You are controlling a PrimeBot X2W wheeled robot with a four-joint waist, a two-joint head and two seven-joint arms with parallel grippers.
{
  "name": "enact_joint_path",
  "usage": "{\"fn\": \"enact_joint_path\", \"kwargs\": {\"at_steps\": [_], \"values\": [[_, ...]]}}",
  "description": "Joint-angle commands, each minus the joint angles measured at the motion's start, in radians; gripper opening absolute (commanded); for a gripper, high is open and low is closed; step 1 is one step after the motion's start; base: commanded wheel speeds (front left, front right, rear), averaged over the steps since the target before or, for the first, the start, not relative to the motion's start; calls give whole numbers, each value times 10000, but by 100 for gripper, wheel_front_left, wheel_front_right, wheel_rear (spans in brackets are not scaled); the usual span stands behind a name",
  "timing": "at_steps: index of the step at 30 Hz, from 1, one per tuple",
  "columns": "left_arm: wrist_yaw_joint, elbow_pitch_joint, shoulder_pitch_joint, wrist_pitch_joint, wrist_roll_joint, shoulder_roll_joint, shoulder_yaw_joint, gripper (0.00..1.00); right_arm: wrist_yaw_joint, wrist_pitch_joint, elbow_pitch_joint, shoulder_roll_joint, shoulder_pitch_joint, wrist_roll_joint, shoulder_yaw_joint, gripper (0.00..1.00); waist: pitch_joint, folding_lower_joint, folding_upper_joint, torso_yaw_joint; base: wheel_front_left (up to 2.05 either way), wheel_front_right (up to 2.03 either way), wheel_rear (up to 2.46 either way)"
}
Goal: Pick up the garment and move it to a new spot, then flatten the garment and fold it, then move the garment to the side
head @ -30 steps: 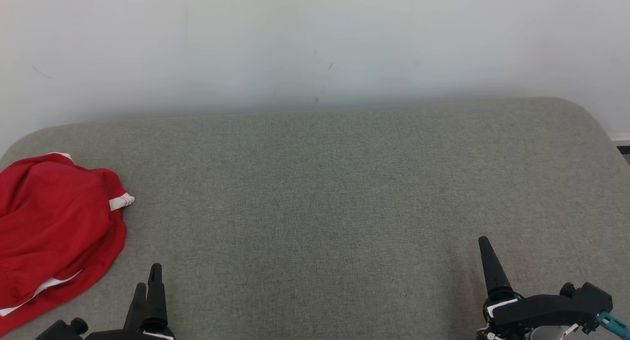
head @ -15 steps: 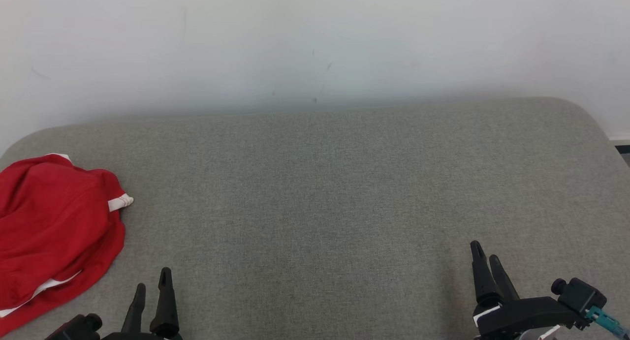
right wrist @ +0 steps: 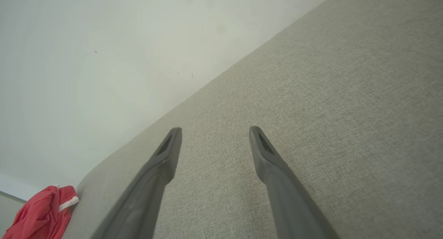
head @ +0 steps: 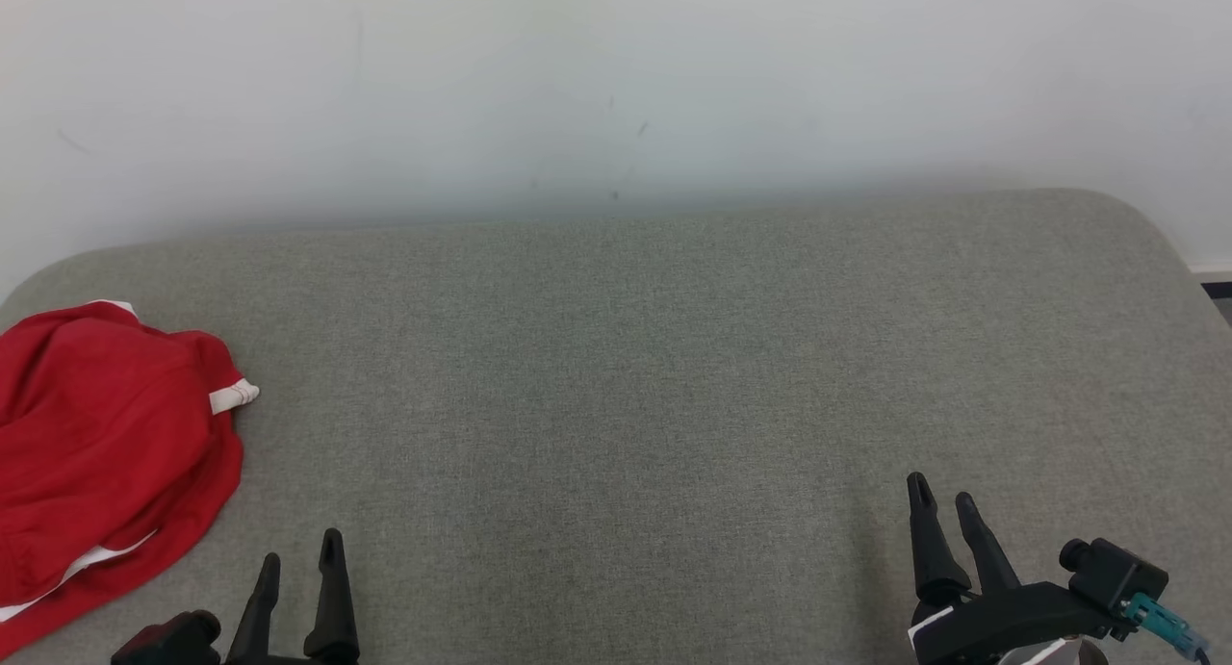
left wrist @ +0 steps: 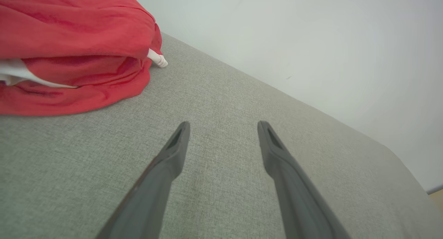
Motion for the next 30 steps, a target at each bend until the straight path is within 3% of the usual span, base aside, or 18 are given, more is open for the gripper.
{"fn": "enact_joint_path", "kwargs": {"at_steps": [1, 30], "values": [[14, -66, 68, -118, 323, 87, -42, 100, -11, -104, -21, 30, -107, -283, -20, 100, 1, 0, 0, -9, 0, 0, 0], [351, -59, 316, -797, 3001, 165, -151, 100, -16, -769, 333, 138, -73, -3044, -51, 100, 37, 0, 0, -107, 0, 0, 0]]}}
